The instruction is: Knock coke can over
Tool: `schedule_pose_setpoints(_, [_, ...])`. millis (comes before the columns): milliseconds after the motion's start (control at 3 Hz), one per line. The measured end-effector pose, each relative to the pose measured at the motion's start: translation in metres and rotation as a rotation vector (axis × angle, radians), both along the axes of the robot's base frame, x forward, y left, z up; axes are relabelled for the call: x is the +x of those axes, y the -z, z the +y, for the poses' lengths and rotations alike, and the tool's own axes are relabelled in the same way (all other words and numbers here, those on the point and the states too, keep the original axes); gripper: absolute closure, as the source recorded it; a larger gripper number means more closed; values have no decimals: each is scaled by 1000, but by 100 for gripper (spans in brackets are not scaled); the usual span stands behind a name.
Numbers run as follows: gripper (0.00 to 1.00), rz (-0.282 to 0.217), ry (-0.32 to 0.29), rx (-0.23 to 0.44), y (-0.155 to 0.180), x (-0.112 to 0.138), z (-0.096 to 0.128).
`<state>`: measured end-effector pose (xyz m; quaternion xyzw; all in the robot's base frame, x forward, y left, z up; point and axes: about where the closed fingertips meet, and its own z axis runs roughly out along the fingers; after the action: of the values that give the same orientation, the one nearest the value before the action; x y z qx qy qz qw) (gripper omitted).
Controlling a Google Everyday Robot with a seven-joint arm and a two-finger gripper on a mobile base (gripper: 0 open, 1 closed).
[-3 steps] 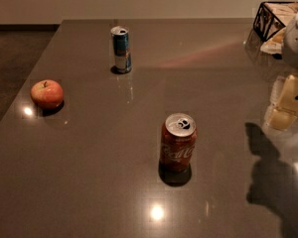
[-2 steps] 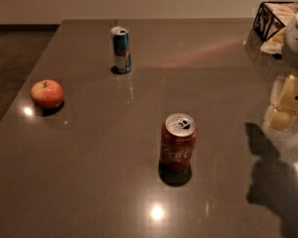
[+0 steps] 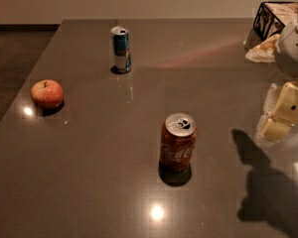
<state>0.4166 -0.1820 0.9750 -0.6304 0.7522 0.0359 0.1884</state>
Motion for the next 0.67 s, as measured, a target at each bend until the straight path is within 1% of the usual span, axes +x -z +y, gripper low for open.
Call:
schedule_pose_setpoints(333, [0, 16, -69, 112, 8, -15, 42])
schedule_pose_setpoints(667, [0, 10, -118, 189, 17, -25, 87])
